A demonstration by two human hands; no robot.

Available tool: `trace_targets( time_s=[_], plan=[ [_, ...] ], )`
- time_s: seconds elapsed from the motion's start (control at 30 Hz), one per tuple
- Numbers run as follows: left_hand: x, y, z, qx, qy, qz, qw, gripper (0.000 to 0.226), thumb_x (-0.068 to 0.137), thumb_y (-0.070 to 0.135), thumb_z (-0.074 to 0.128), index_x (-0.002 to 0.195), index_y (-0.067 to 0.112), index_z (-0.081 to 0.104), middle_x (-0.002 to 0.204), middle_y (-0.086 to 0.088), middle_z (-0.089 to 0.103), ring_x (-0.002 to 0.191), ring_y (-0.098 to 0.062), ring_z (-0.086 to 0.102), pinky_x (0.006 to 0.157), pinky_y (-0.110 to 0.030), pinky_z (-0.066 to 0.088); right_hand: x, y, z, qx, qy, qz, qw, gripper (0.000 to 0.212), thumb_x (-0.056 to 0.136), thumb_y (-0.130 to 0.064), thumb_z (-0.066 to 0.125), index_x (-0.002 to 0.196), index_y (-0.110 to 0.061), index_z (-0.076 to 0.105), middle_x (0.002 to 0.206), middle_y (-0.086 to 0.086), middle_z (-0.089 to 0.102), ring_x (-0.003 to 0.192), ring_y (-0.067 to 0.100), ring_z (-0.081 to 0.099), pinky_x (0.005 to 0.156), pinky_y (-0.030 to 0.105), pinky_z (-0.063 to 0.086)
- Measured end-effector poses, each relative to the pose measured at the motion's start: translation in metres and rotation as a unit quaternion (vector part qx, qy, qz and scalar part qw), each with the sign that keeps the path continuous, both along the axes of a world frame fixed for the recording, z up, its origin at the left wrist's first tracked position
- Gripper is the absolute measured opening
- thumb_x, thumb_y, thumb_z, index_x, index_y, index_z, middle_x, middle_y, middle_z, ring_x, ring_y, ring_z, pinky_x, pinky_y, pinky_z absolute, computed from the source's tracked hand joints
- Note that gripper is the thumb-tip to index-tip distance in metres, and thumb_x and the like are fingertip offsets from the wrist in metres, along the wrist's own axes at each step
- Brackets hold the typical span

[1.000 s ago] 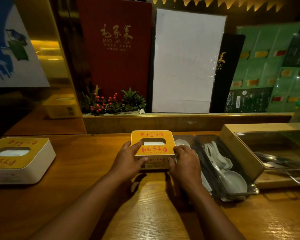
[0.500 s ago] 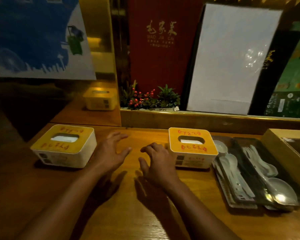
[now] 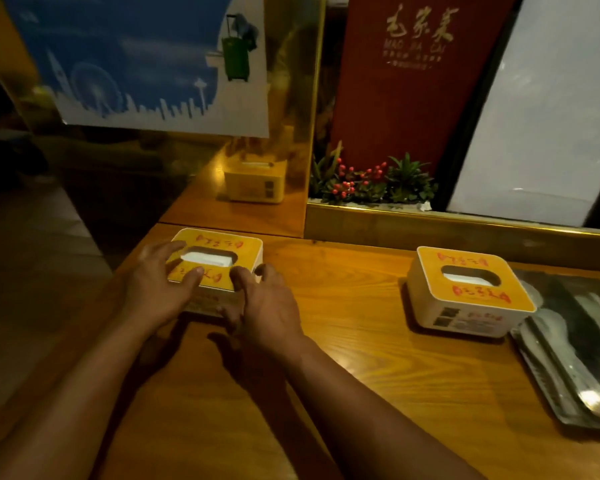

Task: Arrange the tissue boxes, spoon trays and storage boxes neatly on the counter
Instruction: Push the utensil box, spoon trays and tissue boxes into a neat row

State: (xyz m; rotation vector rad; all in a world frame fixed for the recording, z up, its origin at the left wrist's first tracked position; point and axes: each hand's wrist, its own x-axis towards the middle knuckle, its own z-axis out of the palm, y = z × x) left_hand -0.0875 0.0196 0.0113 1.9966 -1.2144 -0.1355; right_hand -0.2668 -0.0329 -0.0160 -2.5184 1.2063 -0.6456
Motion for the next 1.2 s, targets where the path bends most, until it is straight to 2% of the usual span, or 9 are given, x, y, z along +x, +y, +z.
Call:
trace_targets(
  time_s=[0.1, 0.27, 0.4, 0.5, 0.63, 0.7, 0.87, 1.07, 1.2],
  plan=[
    [0.013, -0.003, -0.011, 0.031, 0.05, 0.02, 0.998, 0.063, 0.085, 0.038, 0.076, 0.141, 0.021, 0.054, 0.148, -0.014, 0.043, 0.131, -0.035, 0.047, 0.094, -0.042, 0.043, 0.0, -0.003, -0.002, -0.029, 0.008, -0.013, 0.999, 0.057, 0.085, -0.052, 0.067, 0.133, -0.029, 0.045, 0.13, 0.012, 0.049, 0.113, 0.029, 0.049, 0.083, 0.042, 0.051],
    [-0.003, -0.01, -0.024, 0.024, 0.111, -0.019, 0.993, 0.066, 0.083, 0.055, 0.068, 0.142, 0.033, 0.048, 0.149, -0.007, 0.047, 0.131, -0.031, 0.048, 0.085, -0.043, 0.054, -0.021, -0.018, 0.001, -0.049, 0.004, -0.051, 0.997, 0.041, 0.087, -0.049, 0.064, 0.121, -0.029, 0.051, 0.125, 0.007, 0.051, 0.108, 0.026, 0.05, 0.081, 0.043, 0.05],
    [-0.043, -0.025, -0.024, 0.022, 0.114, -0.056, 0.992, 0.068, 0.083, 0.047, 0.073, 0.144, 0.03, 0.048, 0.147, -0.008, 0.05, 0.126, -0.032, 0.053, 0.085, -0.044, 0.055, -0.063, -0.033, 0.004, -0.059, 0.025, -0.098, 0.993, 0.04, 0.088, -0.047, 0.063, 0.122, -0.029, 0.053, 0.132, 0.006, 0.049, 0.116, 0.025, 0.047, 0.088, 0.043, 0.048],
    [-0.082, -0.038, -0.022, 0.019, 0.142, -0.082, 0.986, 0.068, 0.083, 0.043, 0.075, 0.144, 0.028, 0.048, 0.145, -0.007, 0.053, 0.122, -0.03, 0.056, 0.077, -0.037, 0.055, -0.099, -0.038, 0.008, -0.076, 0.054, -0.131, 0.987, 0.044, 0.088, -0.05, 0.06, 0.126, -0.029, 0.055, 0.138, 0.003, 0.047, 0.122, 0.024, 0.043, 0.093, 0.041, 0.044],
    [-0.126, -0.055, -0.019, 0.022, 0.14, -0.106, 0.984, 0.071, 0.082, 0.043, 0.077, 0.144, 0.025, 0.049, 0.143, -0.006, 0.056, 0.124, -0.028, 0.056, 0.084, -0.036, 0.053, -0.142, -0.039, 0.011, -0.099, 0.08, -0.174, 0.977, 0.048, 0.086, -0.049, 0.063, 0.126, -0.023, 0.06, 0.137, 0.004, 0.051, 0.124, 0.027, 0.044, 0.095, 0.043, 0.041],
    [-0.145, -0.06, -0.018, 0.02, 0.14, -0.119, 0.983, 0.07, 0.082, 0.042, 0.077, 0.144, 0.023, 0.049, 0.141, -0.006, 0.057, 0.123, -0.026, 0.056, 0.081, -0.033, 0.052, -0.159, -0.039, 0.01, -0.109, 0.08, -0.202, 0.97, 0.045, 0.085, -0.046, 0.067, 0.123, -0.022, 0.064, 0.134, 0.003, 0.056, 0.123, 0.028, 0.046, 0.095, 0.045, 0.041],
    [-0.176, -0.074, -0.023, 0.026, 0.119, -0.137, 0.983, 0.074, 0.078, 0.052, 0.078, 0.142, 0.026, 0.051, 0.14, -0.005, 0.058, 0.124, -0.026, 0.055, 0.091, -0.04, 0.054, -0.189, -0.035, 0.005, -0.137, 0.088, -0.255, 0.953, 0.04, 0.085, -0.046, 0.067, 0.116, -0.021, 0.067, 0.125, 0.003, 0.062, 0.122, 0.029, 0.047, 0.102, 0.047, 0.039],
    [-0.202, -0.083, -0.026, 0.024, 0.113, -0.152, 0.982, 0.076, 0.076, 0.054, 0.078, 0.142, 0.026, 0.051, 0.139, -0.005, 0.058, 0.125, -0.025, 0.055, 0.092, -0.041, 0.054, -0.213, -0.033, 0.002, -0.143, 0.086, -0.28, 0.945, 0.037, 0.086, -0.043, 0.067, 0.114, -0.019, 0.067, 0.123, 0.003, 0.062, 0.122, 0.029, 0.046, 0.107, 0.049, 0.035],
    [-0.211, -0.087, -0.03, 0.019, 0.105, -0.157, 0.982, 0.079, 0.075, 0.057, 0.077, 0.142, 0.025, 0.051, 0.138, -0.005, 0.059, 0.124, -0.024, 0.056, 0.093, -0.044, 0.055, -0.22, -0.033, 0.002, -0.13, 0.08, -0.288, 0.945, 0.04, 0.086, -0.041, 0.069, 0.119, -0.018, 0.065, 0.127, 0.003, 0.061, 0.125, 0.029, 0.046, 0.104, 0.048, 0.039]
  ],
)
